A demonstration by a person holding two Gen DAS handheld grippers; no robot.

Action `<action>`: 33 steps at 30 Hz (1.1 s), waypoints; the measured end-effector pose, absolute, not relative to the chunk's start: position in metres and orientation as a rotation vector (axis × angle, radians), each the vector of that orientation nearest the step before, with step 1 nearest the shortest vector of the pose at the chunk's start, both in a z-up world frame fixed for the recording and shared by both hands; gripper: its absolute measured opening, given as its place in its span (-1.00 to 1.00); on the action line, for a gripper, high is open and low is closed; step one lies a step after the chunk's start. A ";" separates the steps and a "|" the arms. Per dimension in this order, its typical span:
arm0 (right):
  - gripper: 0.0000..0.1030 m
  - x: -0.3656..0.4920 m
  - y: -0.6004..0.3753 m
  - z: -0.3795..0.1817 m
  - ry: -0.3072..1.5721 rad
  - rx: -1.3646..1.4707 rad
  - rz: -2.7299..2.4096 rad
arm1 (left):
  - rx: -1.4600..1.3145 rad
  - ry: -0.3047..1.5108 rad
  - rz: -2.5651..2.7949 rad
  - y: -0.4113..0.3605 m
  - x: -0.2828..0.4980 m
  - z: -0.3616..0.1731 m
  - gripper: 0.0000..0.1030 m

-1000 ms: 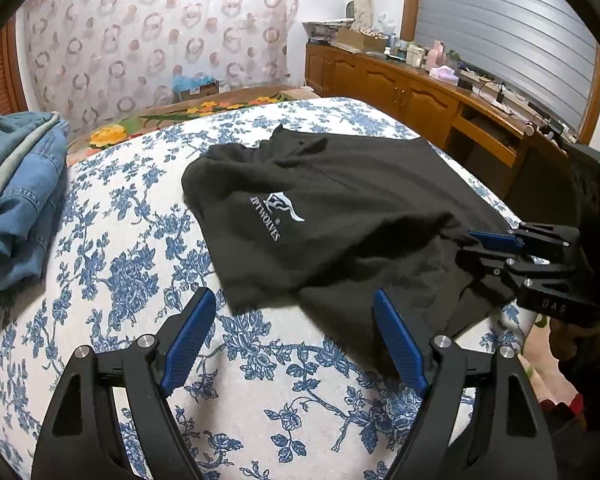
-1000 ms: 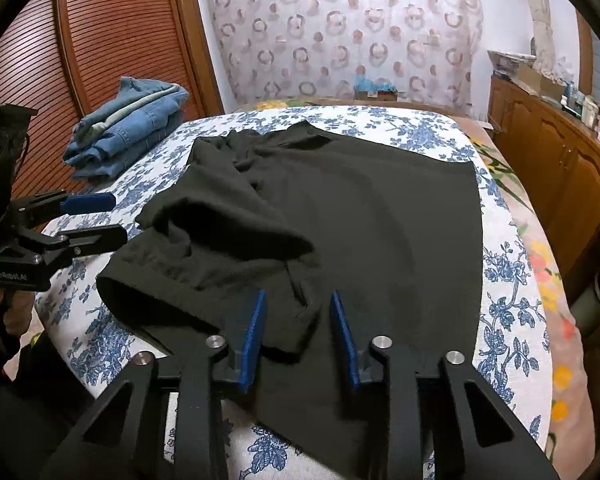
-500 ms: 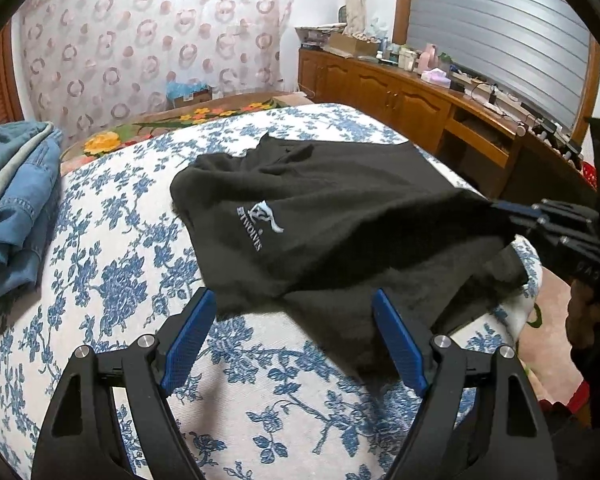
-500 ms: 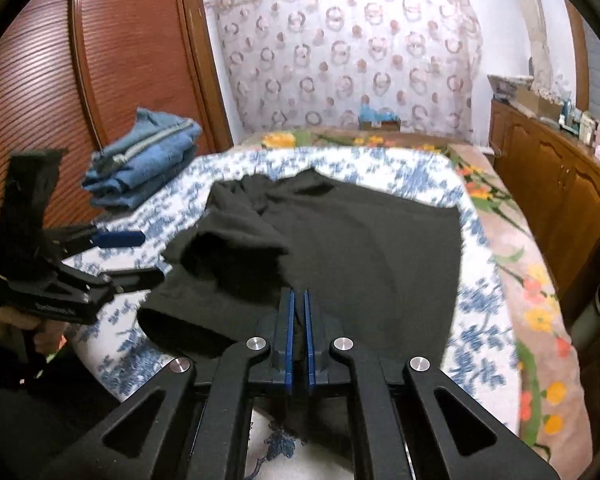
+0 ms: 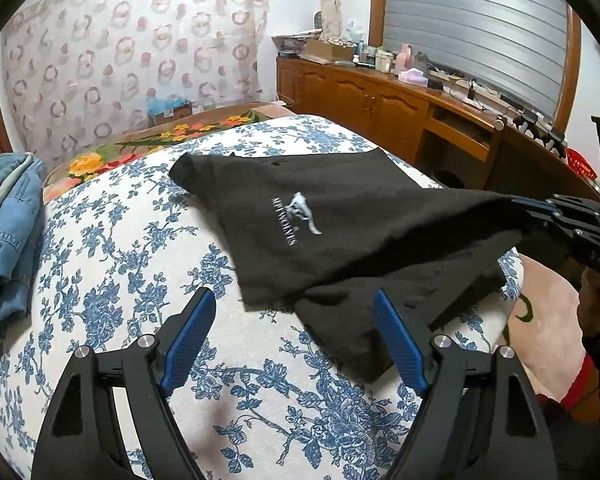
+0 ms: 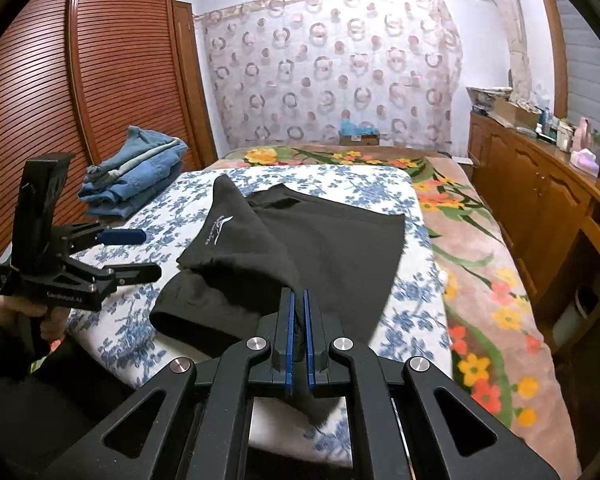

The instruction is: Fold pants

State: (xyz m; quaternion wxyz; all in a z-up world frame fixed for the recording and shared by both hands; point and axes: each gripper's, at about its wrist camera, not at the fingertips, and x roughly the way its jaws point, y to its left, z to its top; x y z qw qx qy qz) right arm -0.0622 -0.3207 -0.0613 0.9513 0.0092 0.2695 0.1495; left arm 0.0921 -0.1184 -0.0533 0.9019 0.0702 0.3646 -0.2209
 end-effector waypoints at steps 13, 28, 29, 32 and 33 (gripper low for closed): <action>-0.92 -0.056 -0.329 -0.089 0.665 0.055 0.287 | 0.172 0.825 -0.443 -0.130 0.100 -0.075 0.59; -0.82 -0.058 -0.334 -0.089 0.674 0.059 0.265 | 0.176 0.883 -0.446 -0.135 0.102 -0.093 0.59; -0.79 -0.059 -0.334 -0.087 0.670 0.056 0.262 | 0.176 0.883 -0.446 -0.135 0.103 -0.093 0.59; -0.72 -0.060 -0.336 -0.084 0.661 0.054 0.259 | 0.172 0.876 -0.444 -0.134 0.102 -0.092 0.59; -0.71 -0.061 -0.336 -0.083 0.658 0.052 0.261 | 0.169 0.868 -0.441 -0.132 0.102 -0.090 0.59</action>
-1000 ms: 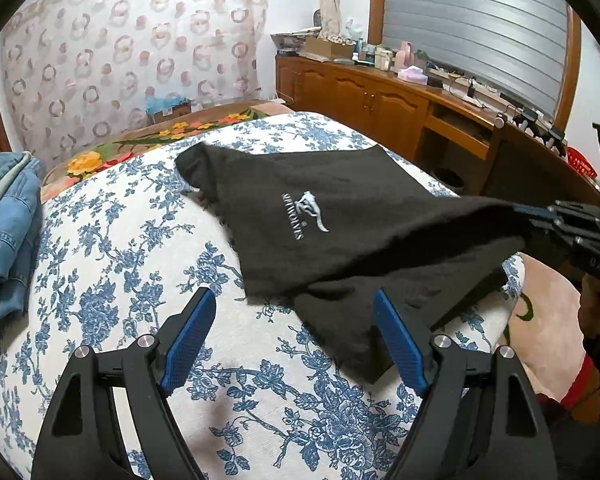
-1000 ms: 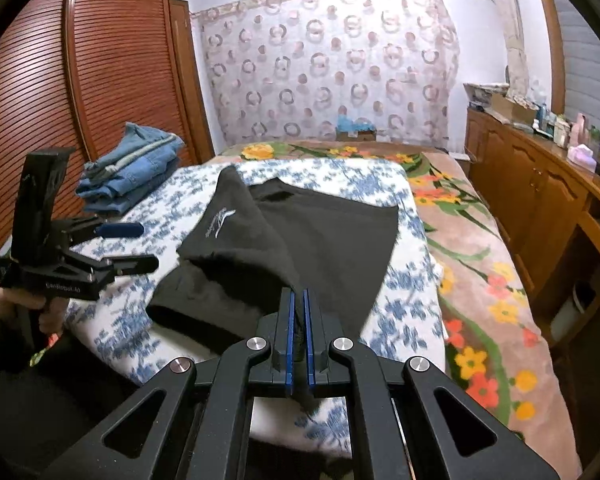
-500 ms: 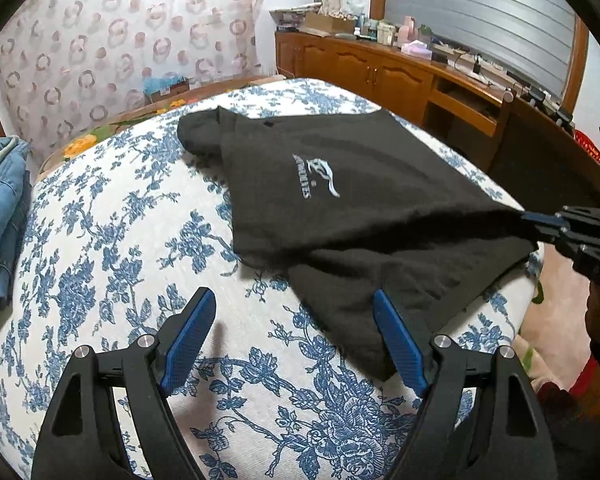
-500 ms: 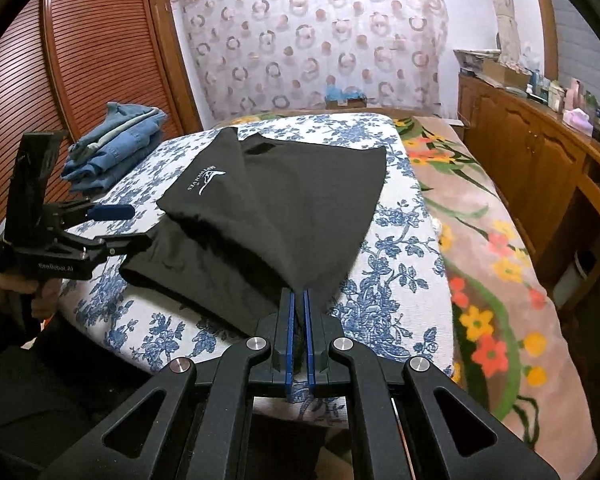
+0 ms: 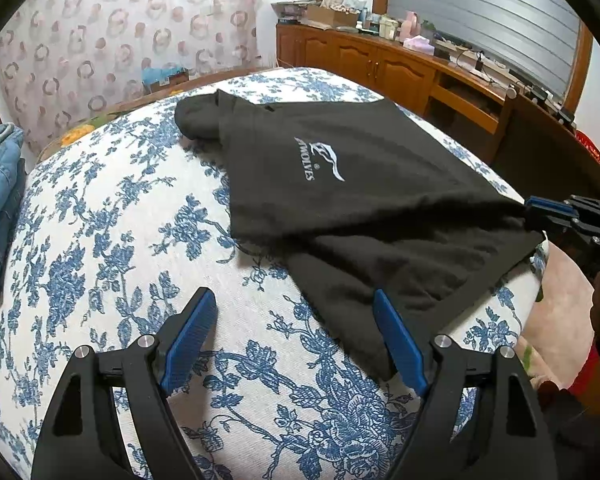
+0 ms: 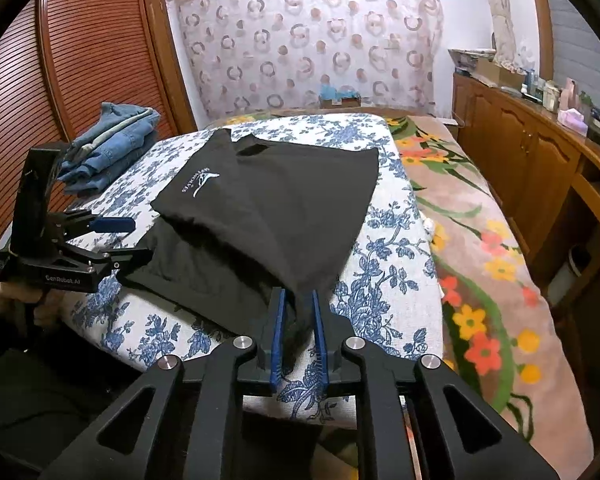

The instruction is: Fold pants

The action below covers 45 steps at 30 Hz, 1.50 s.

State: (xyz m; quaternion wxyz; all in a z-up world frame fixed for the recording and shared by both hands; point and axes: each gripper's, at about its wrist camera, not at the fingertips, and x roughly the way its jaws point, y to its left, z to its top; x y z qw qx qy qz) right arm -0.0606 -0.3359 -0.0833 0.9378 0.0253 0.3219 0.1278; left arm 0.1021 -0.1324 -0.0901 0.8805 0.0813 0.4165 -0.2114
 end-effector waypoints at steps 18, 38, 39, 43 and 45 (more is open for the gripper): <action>-0.26 -0.022 -0.290 -0.066 0.604 -0.009 0.354 | 0.093 0.773 -0.315 -0.079 0.107 -0.060 0.59; -0.26 0.062 -0.213 -0.088 0.666 -0.142 0.528 | 0.047 0.737 -0.241 -0.038 0.107 -0.054 0.59; -0.26 0.066 -0.207 -0.090 0.678 -0.154 0.539 | 0.046 0.737 -0.238 -0.037 0.108 -0.055 0.59; -0.26 0.078 -0.197 -0.094 0.694 -0.175 0.554 | 0.037 0.736 -0.229 -0.030 0.108 -0.056 0.59; -0.27 0.081 -0.193 -0.093 0.695 -0.176 0.560 | 0.031 0.737 -0.225 -0.028 0.107 -0.058 0.59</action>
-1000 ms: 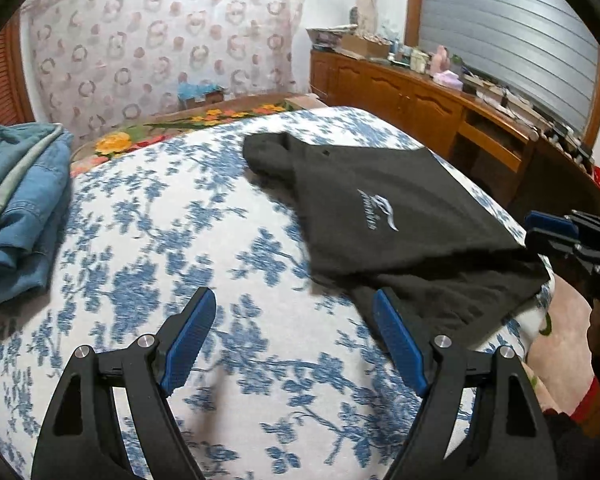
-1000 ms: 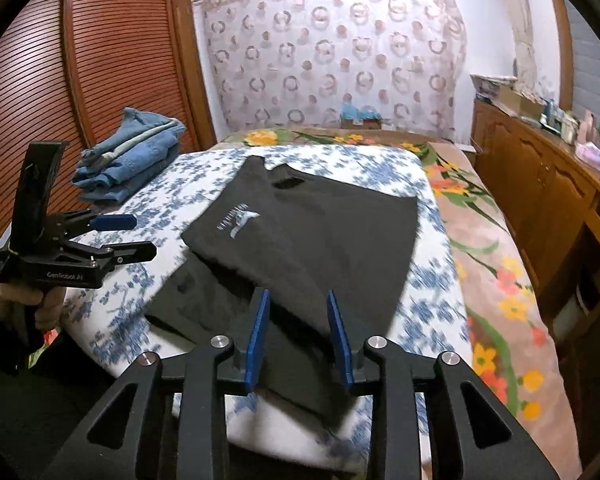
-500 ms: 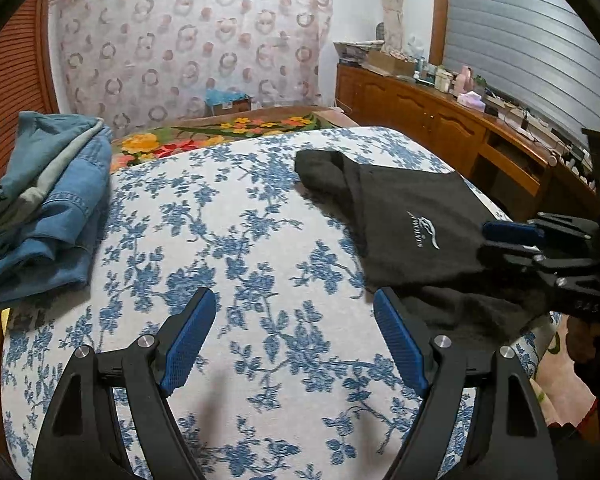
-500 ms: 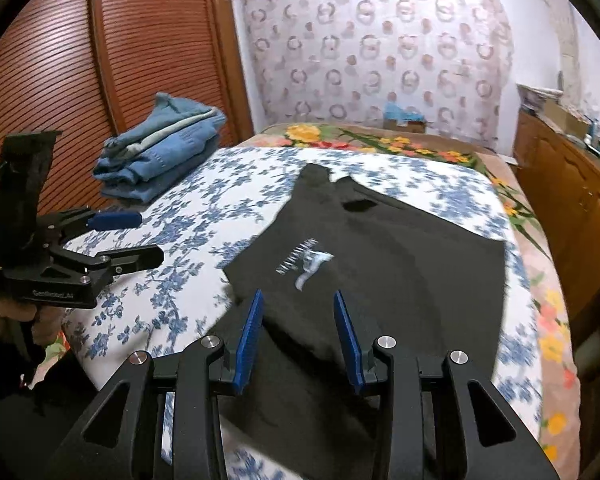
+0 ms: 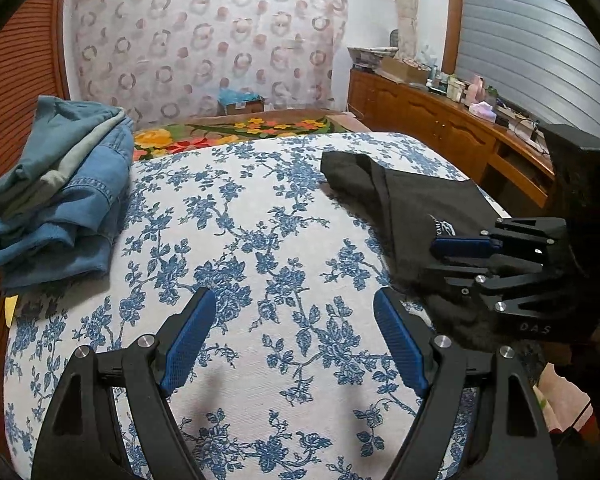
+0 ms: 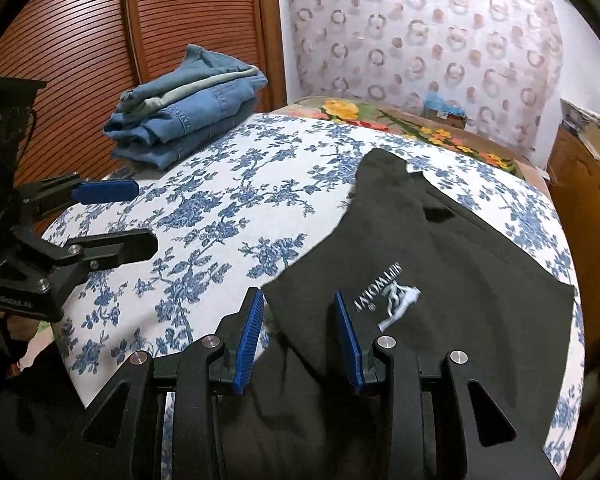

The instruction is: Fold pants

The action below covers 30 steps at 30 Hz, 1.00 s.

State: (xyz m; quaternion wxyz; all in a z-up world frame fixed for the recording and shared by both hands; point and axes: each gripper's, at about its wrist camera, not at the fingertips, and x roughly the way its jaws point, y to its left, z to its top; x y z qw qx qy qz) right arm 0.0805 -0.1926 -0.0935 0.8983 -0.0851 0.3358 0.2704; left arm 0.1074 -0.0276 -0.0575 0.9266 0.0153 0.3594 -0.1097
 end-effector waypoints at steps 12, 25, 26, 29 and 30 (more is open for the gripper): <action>-0.73 0.096 -0.170 -0.108 0.726 -0.260 0.527 | 0.028 0.749 -0.228 -0.028 0.106 -0.063 0.59; -0.98 0.086 -0.214 -0.076 0.631 -0.127 0.497 | 0.030 0.752 -0.238 -0.033 0.107 -0.064 0.59; -0.98 0.085 -0.214 -0.077 0.635 -0.125 0.508 | 0.029 0.753 -0.239 -0.033 0.108 -0.064 0.59; -0.98 0.084 -0.206 -0.083 0.645 -0.136 0.549 | 0.030 0.755 -0.240 -0.034 0.108 -0.065 0.59; -0.97 0.083 -0.201 -0.085 0.653 -0.143 0.566 | 0.032 0.756 -0.240 -0.034 0.108 -0.065 0.59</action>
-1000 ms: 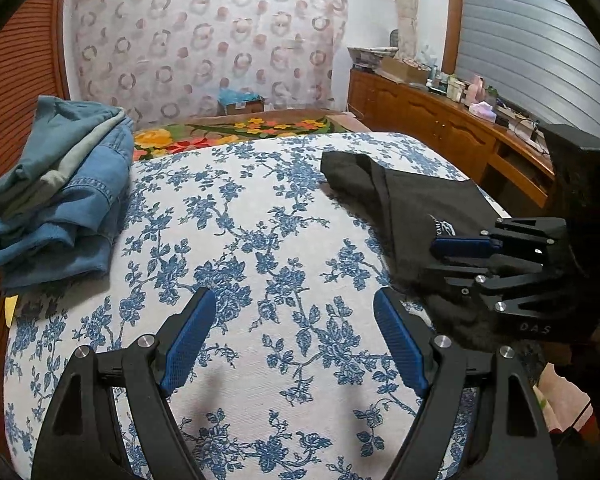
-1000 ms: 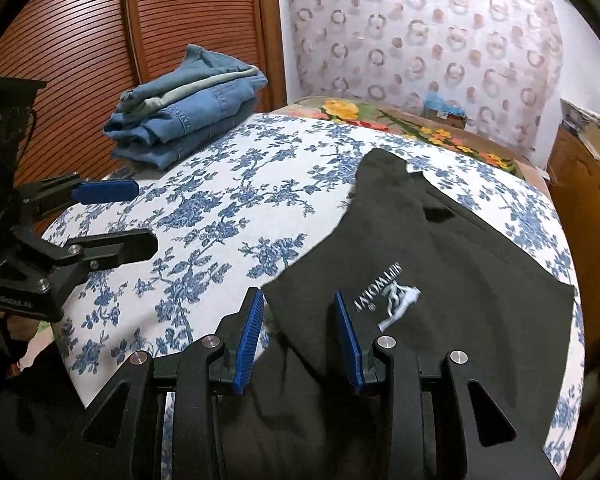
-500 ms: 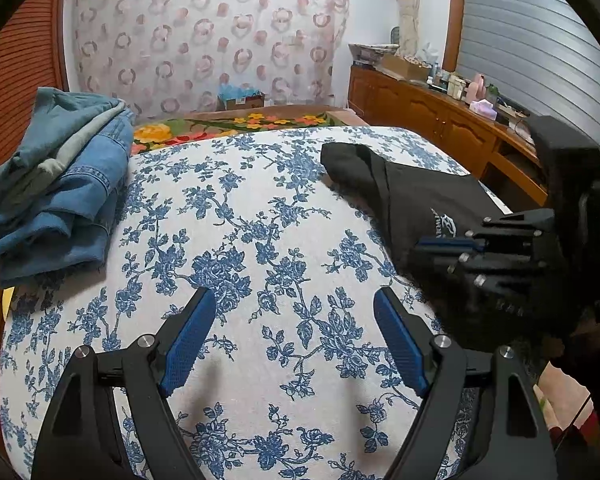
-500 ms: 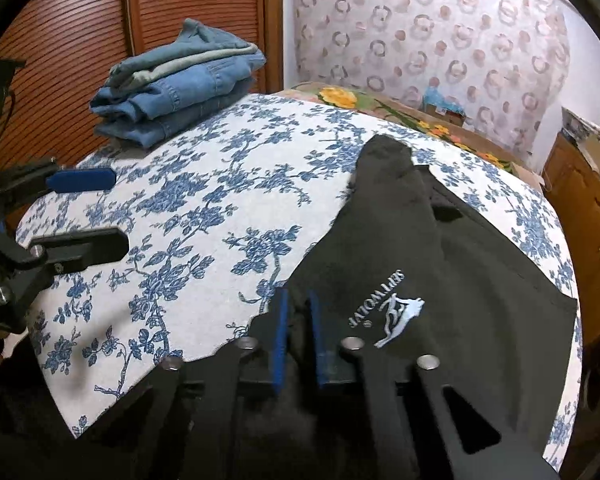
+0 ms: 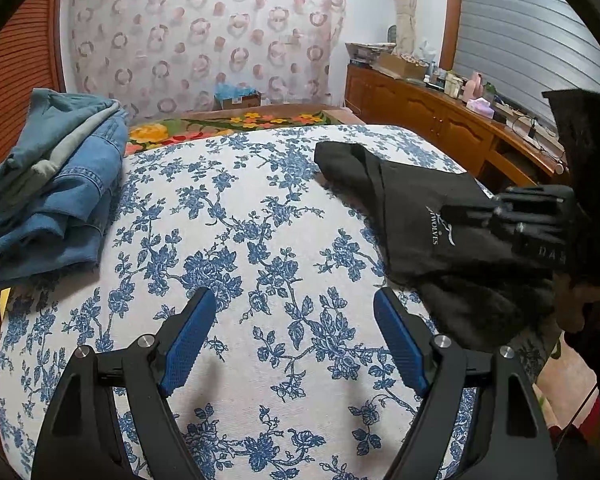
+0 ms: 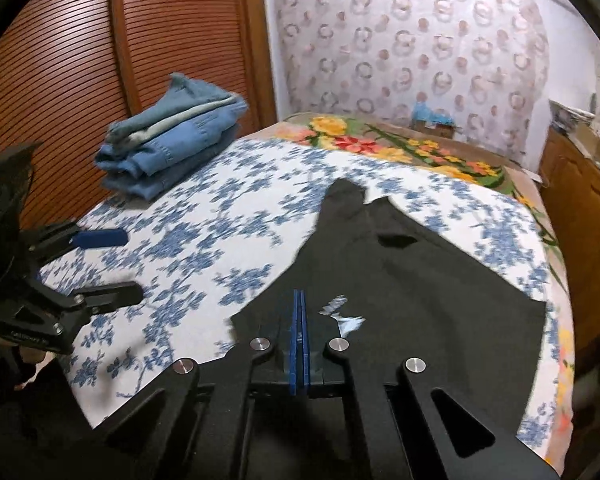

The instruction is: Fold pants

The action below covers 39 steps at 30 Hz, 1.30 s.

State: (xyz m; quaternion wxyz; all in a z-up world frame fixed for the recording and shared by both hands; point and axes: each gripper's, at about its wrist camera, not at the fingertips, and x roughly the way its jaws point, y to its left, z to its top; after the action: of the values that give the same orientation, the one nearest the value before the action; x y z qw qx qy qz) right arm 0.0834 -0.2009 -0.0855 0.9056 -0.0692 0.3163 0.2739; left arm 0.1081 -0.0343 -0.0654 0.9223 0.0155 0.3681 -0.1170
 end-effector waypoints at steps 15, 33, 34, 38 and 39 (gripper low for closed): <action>-0.42 0.096 -0.162 -0.111 0.731 -0.307 0.630 | 0.008 0.771 -0.233 -0.021 0.104 -0.073 0.59; -0.95 0.099 -0.220 -0.068 0.619 -0.181 0.510 | 0.046 0.760 -0.270 -0.039 0.113 -0.066 0.59; -0.95 0.100 -0.230 -0.065 0.614 -0.166 0.493 | 0.050 0.756 -0.278 -0.042 0.116 -0.063 0.59; -0.95 0.105 -0.260 -0.058 0.605 -0.131 0.434 | 0.066 0.740 -0.302 -0.055 0.120 -0.056 0.59; -0.95 0.107 -0.267 -0.057 0.604 -0.127 0.417 | 0.067 0.739 -0.308 -0.057 0.121 -0.055 0.59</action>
State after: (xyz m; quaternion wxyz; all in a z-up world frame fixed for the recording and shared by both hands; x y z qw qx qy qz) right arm 0.1066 -0.2669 -0.0574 0.9314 -0.0622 0.2951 0.2039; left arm 0.1210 -0.0573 -0.0550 0.9204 0.0327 0.3596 -0.1501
